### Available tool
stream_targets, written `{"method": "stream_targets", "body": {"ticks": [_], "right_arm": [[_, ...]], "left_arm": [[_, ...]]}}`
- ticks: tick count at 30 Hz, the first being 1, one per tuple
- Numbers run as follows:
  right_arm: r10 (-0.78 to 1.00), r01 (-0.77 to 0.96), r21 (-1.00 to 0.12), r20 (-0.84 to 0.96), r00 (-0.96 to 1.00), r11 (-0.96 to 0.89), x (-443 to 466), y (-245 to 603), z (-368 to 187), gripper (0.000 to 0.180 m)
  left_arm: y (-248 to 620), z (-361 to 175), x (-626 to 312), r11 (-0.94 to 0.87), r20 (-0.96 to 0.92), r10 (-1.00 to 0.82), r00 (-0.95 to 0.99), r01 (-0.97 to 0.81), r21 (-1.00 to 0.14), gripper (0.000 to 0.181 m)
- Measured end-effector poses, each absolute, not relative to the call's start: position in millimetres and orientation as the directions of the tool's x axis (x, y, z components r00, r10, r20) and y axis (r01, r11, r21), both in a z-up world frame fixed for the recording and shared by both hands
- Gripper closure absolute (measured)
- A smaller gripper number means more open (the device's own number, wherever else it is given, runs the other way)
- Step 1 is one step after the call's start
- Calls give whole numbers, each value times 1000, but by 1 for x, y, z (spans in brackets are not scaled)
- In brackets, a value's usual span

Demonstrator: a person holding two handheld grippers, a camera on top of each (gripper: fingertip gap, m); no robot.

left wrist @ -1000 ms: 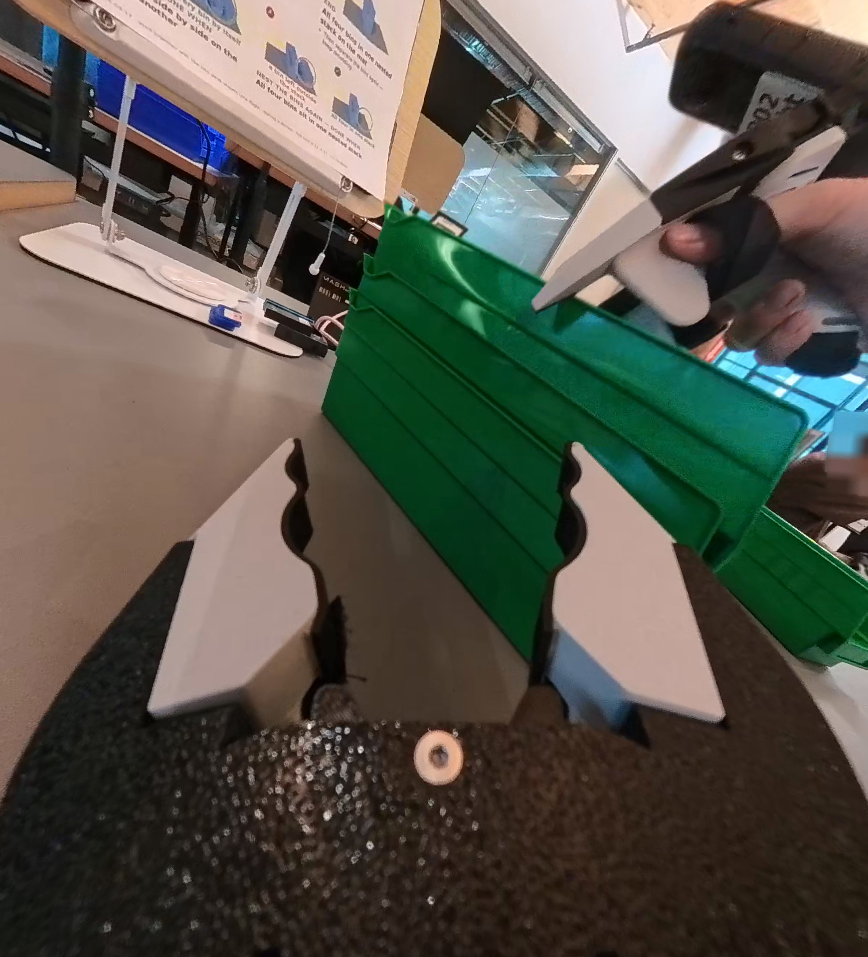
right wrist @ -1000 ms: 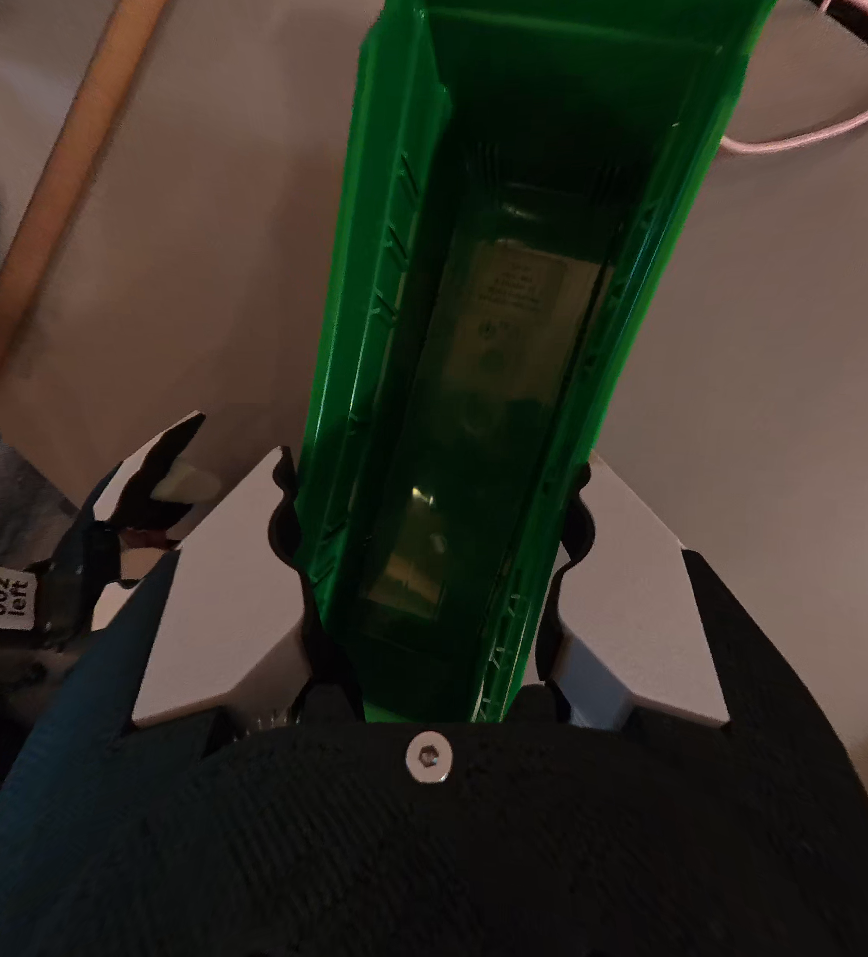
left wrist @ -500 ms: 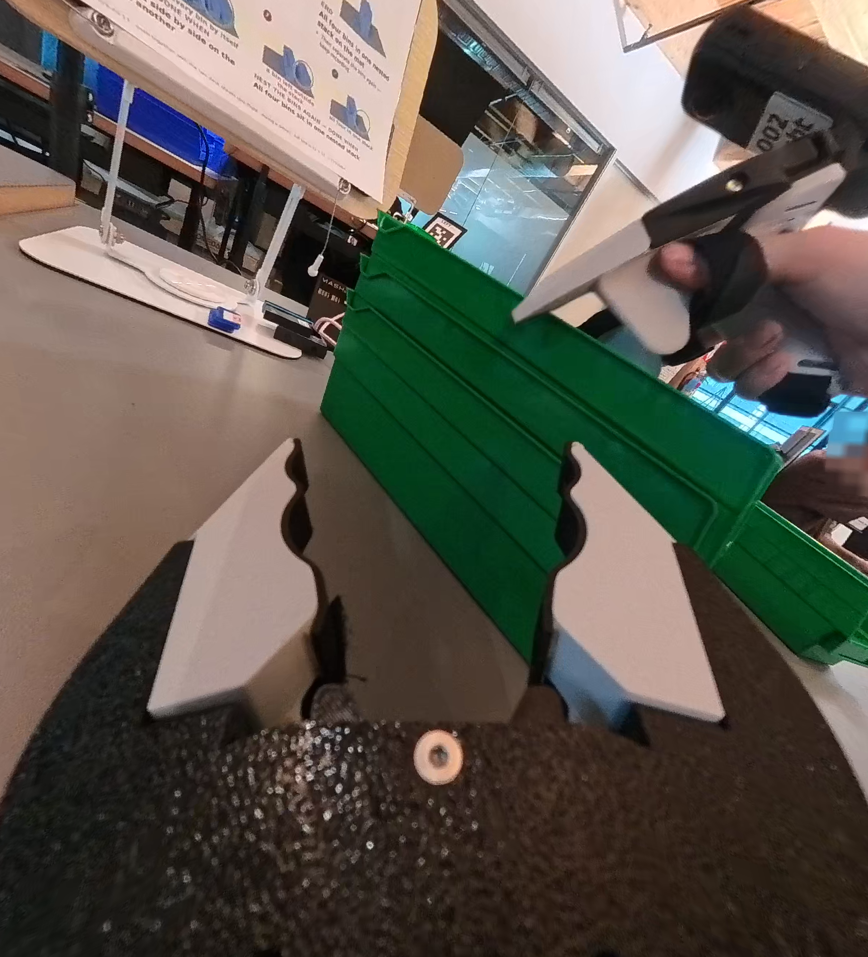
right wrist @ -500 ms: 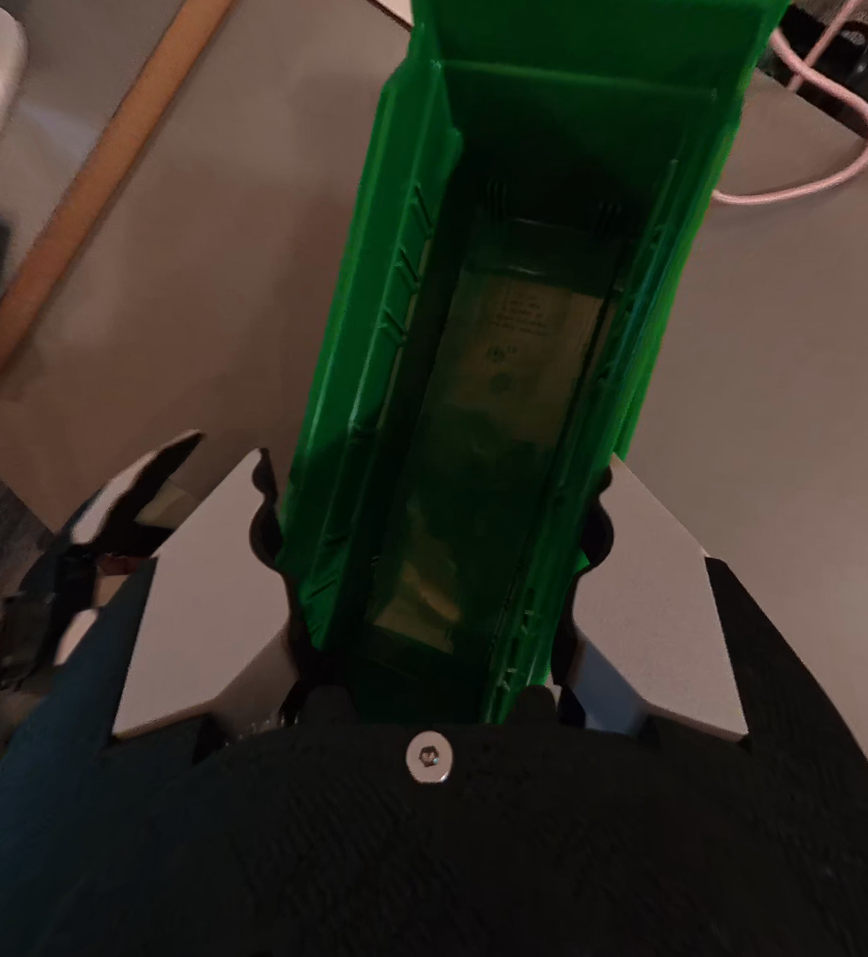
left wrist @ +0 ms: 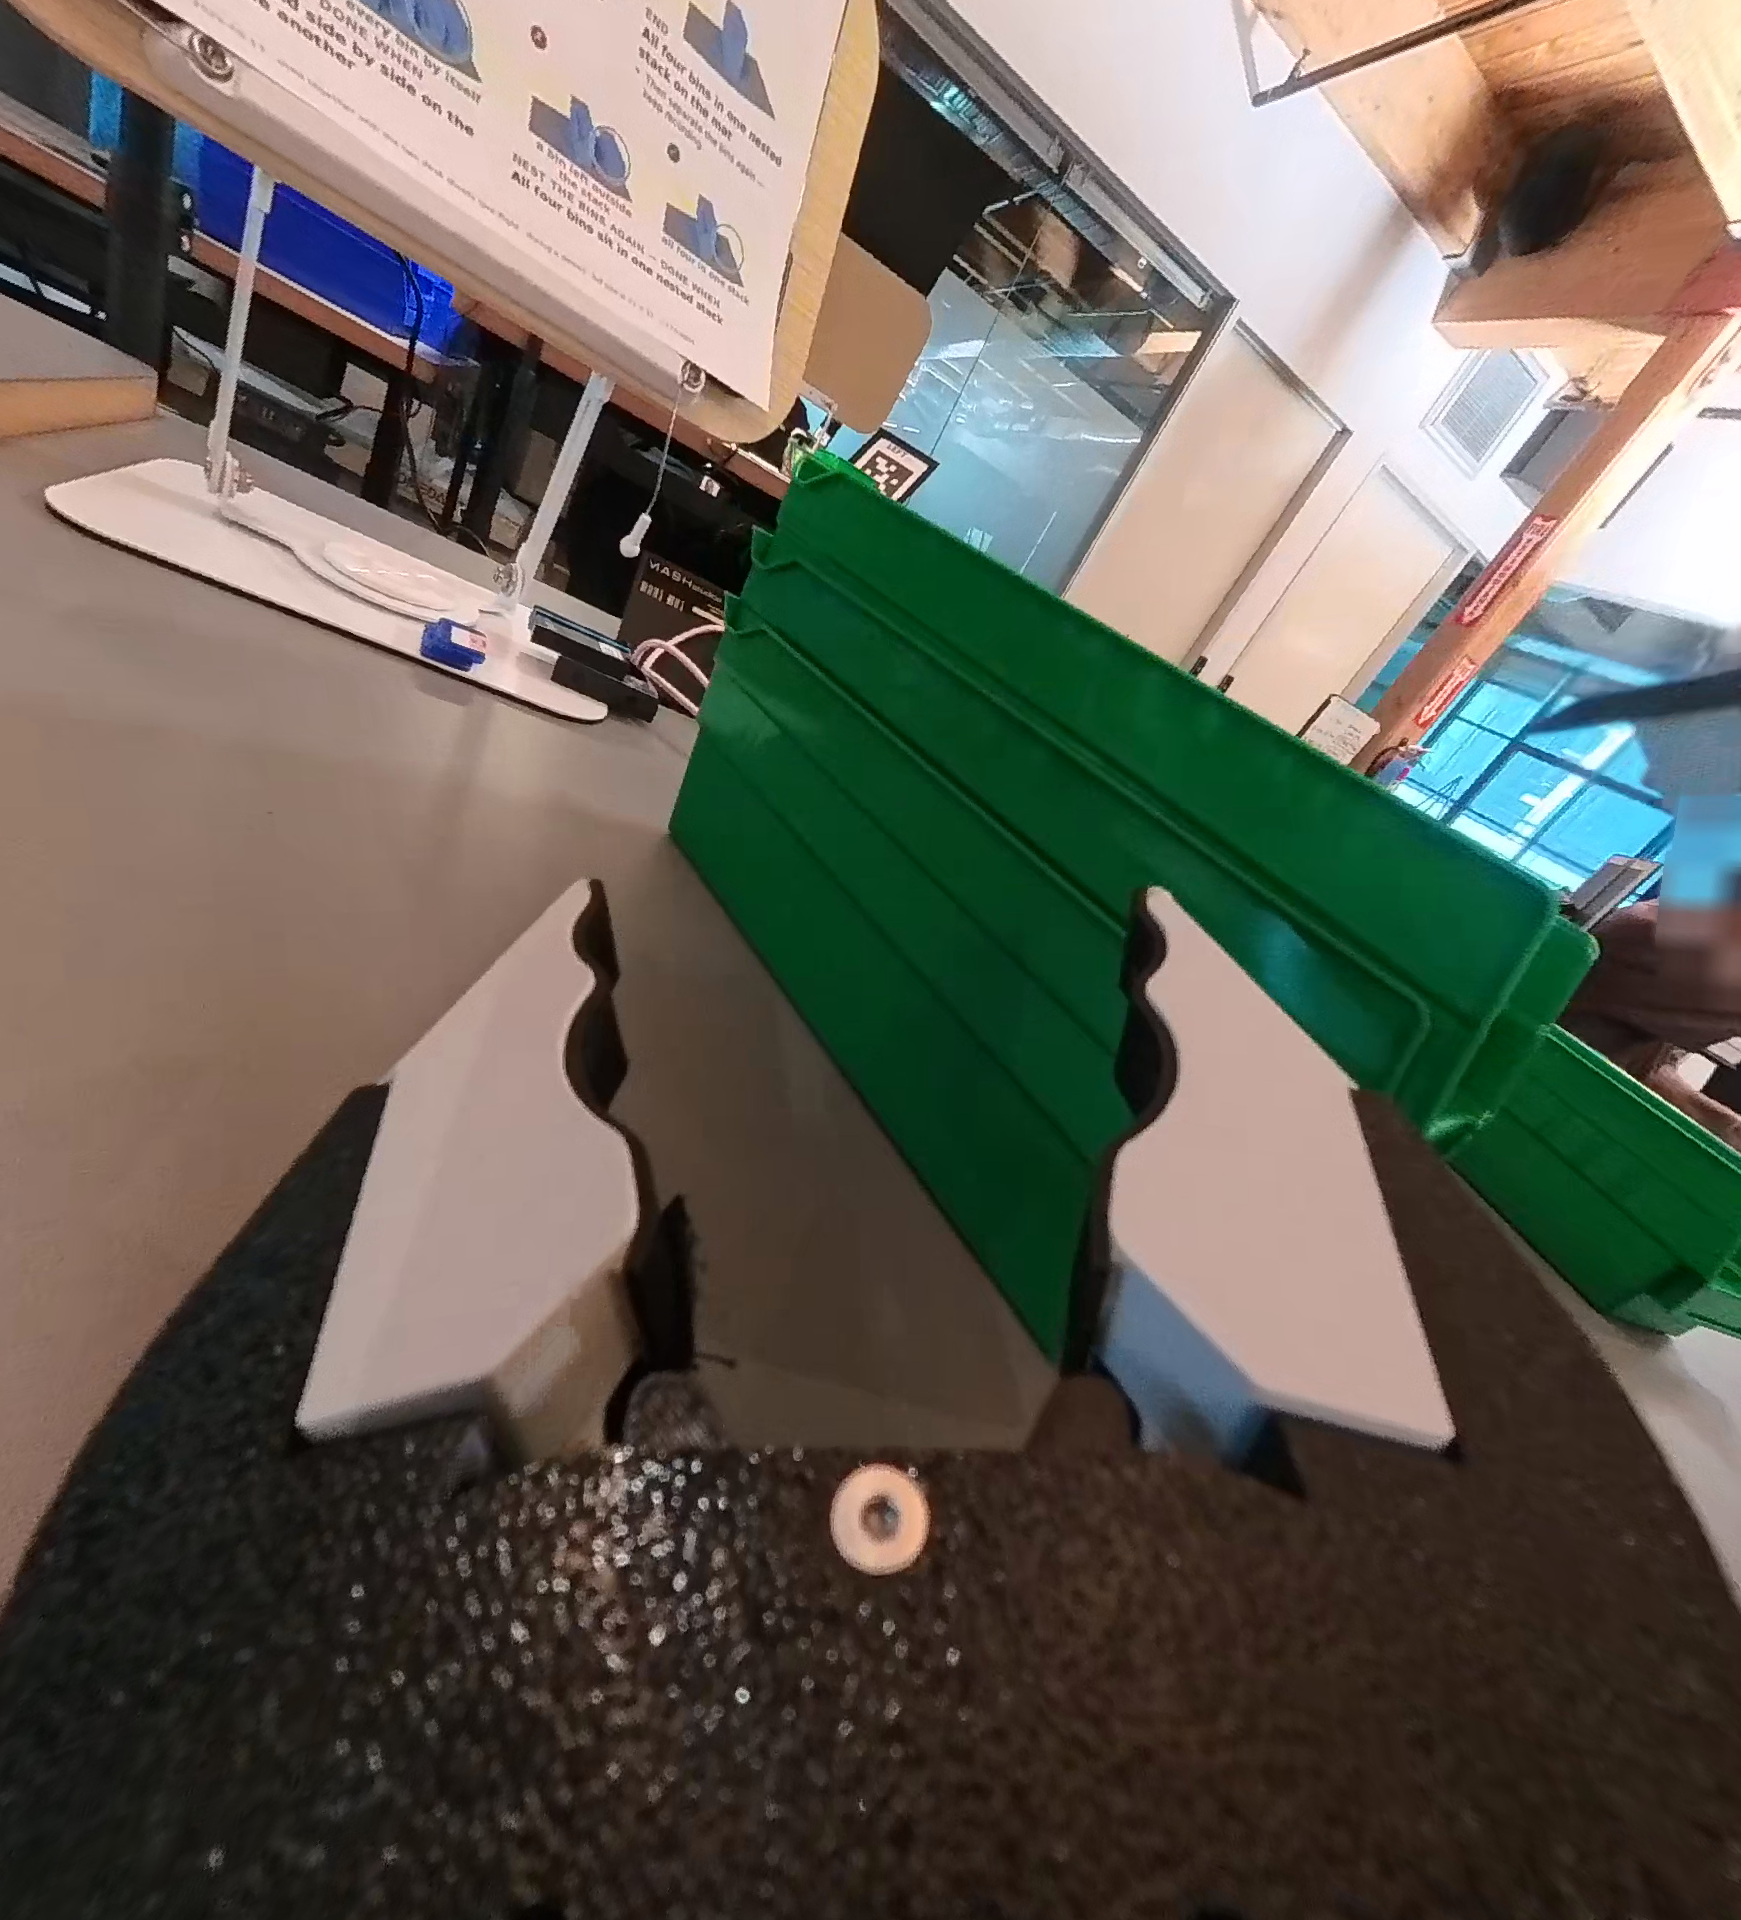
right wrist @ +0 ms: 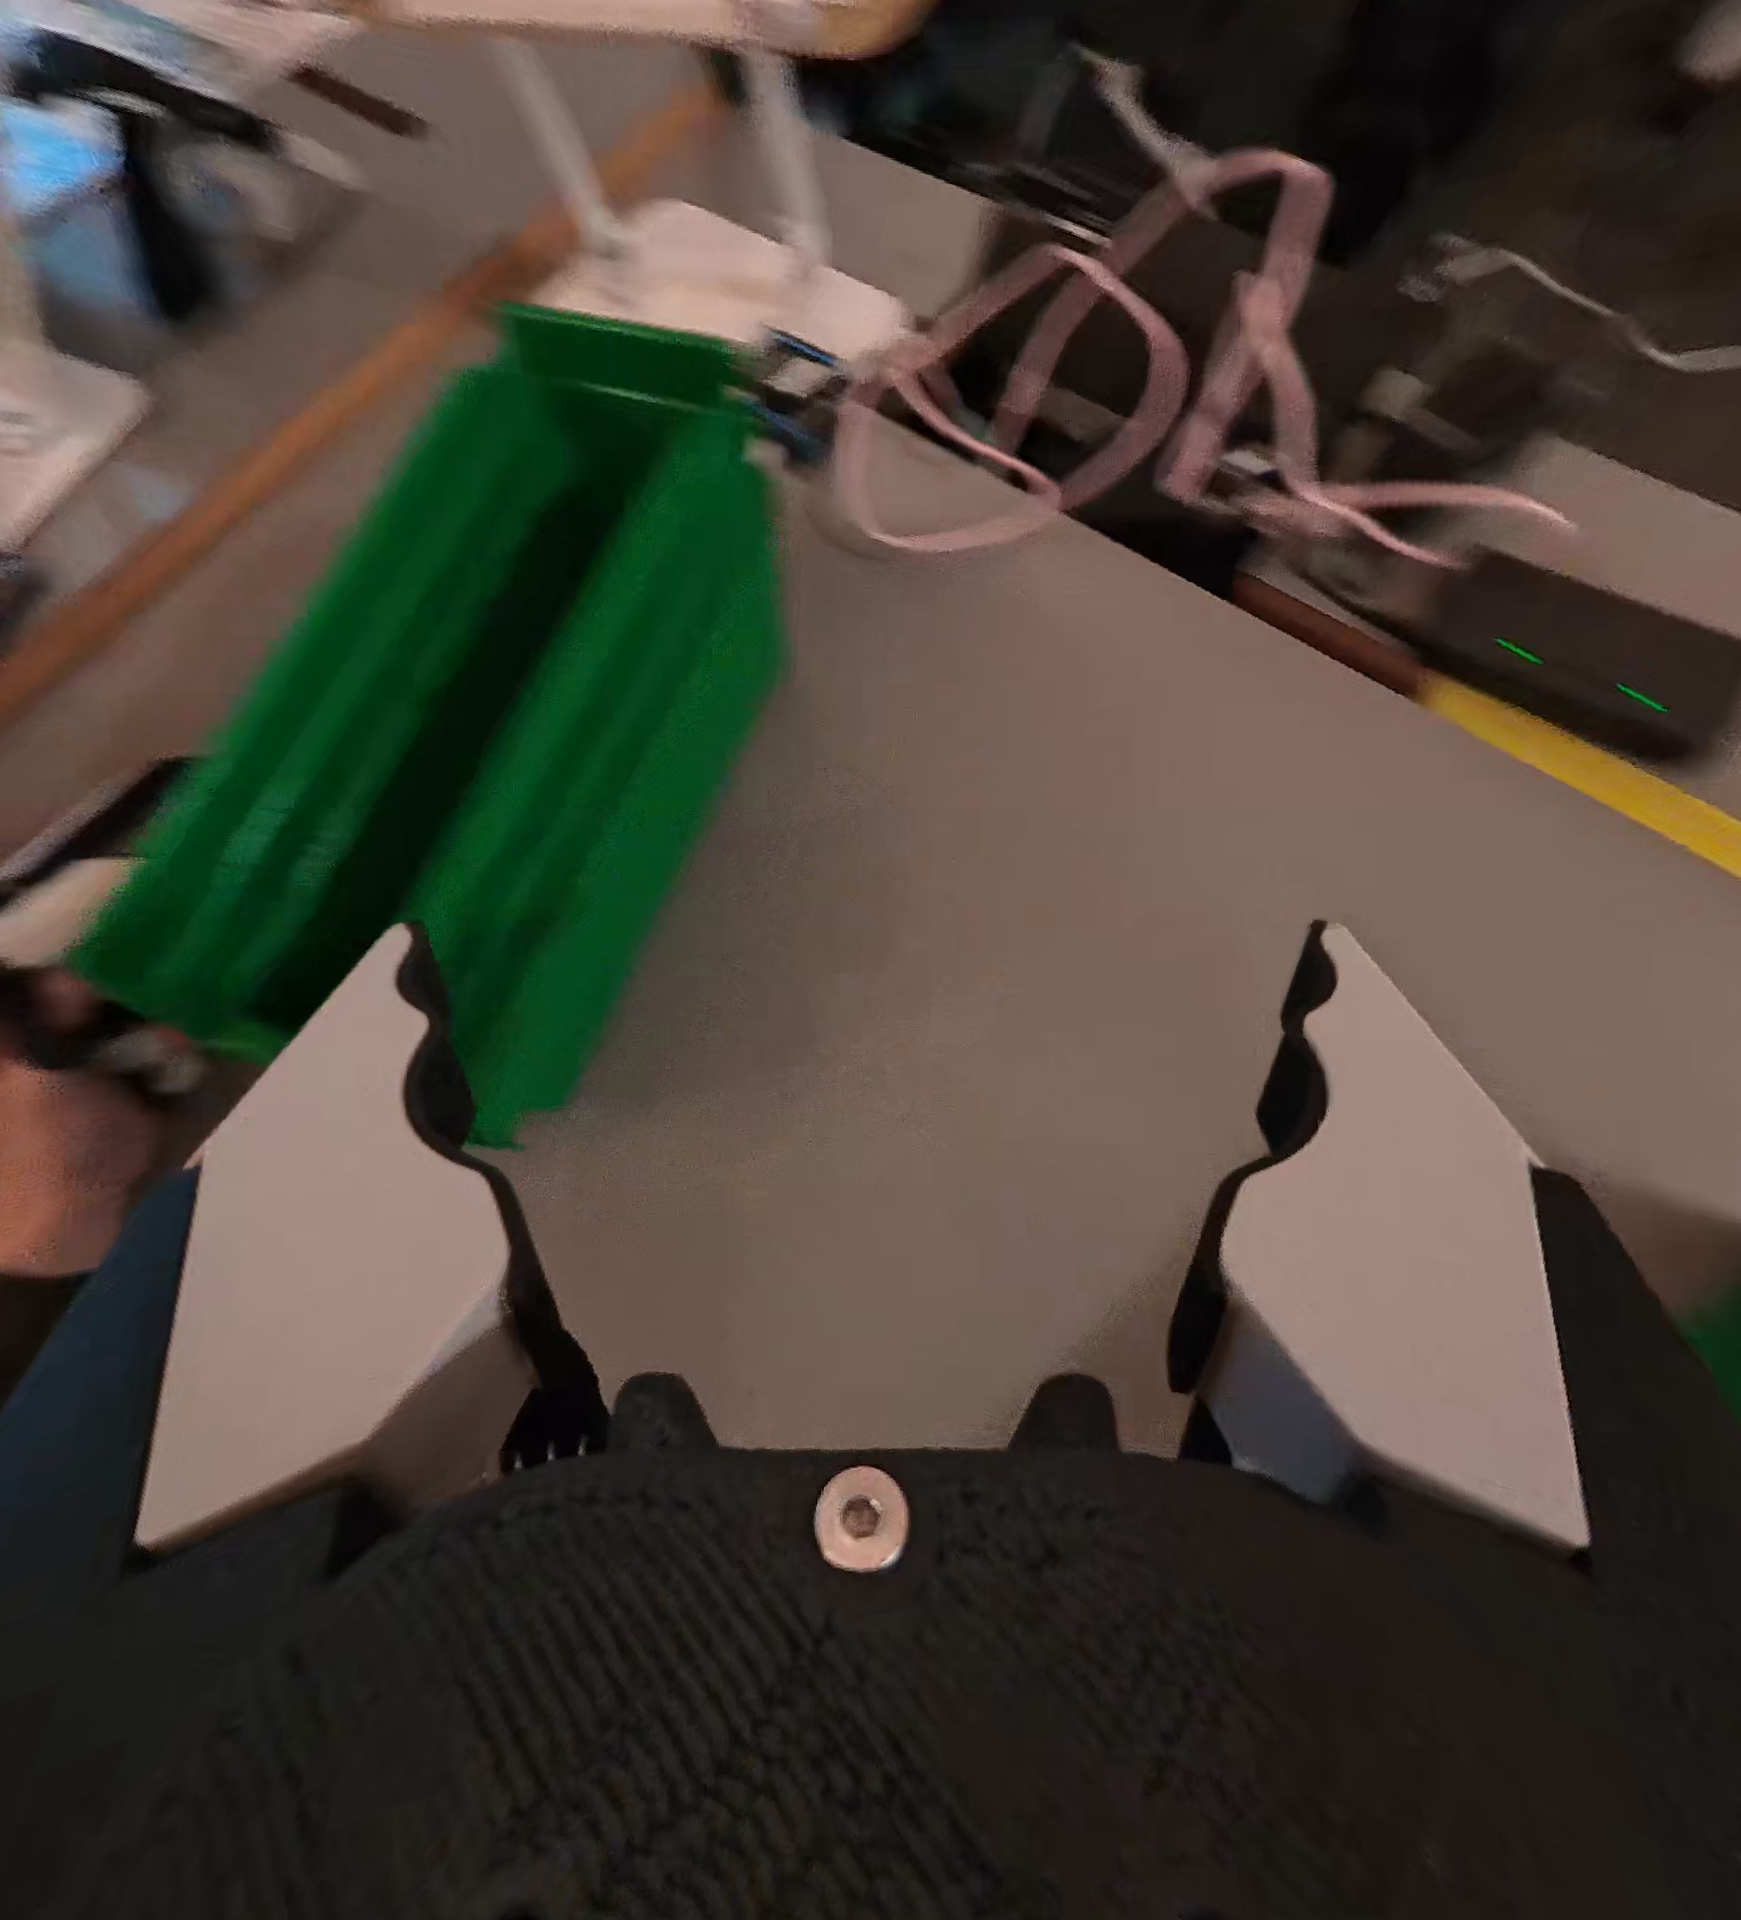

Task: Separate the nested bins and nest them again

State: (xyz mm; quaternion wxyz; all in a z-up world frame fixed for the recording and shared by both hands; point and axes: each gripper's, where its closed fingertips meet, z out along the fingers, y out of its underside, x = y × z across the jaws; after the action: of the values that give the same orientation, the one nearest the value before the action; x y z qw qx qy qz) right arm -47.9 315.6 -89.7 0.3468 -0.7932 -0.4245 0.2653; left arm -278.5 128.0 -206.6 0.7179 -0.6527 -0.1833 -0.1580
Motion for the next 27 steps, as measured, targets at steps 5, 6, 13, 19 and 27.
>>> {"method": "stream_targets", "body": {"ticks": [5, 6, 13, 19, 27], "right_arm": [[610, 475, -641, 13, 792, -603, 114, 404, -133, 19], [562, 466, -600, 34, 827, -650, 142, 414, -147, 19], [381, 344, -344, -44, 924, -874, 231, 417, -234, 26], [336, 308, -336, -24, 942, -890, 237, 421, -229, 80], [534, 416, -516, -97, 840, -748, 115, 405, -137, 84]], "left_arm": [[129, -208, -278, 92, 463, 22, 886, 459, -883, 85], [129, -207, -278, 93, 463, 22, 886, 459, -883, 85], [129, -208, -278, 90, 466, 19, 884, 463, -882, 85], [129, -208, -278, 91, 468, 20, 883, 465, -881, 85], [129, -208, -278, 89, 471, 21, 882, 468, -879, 85]]}}
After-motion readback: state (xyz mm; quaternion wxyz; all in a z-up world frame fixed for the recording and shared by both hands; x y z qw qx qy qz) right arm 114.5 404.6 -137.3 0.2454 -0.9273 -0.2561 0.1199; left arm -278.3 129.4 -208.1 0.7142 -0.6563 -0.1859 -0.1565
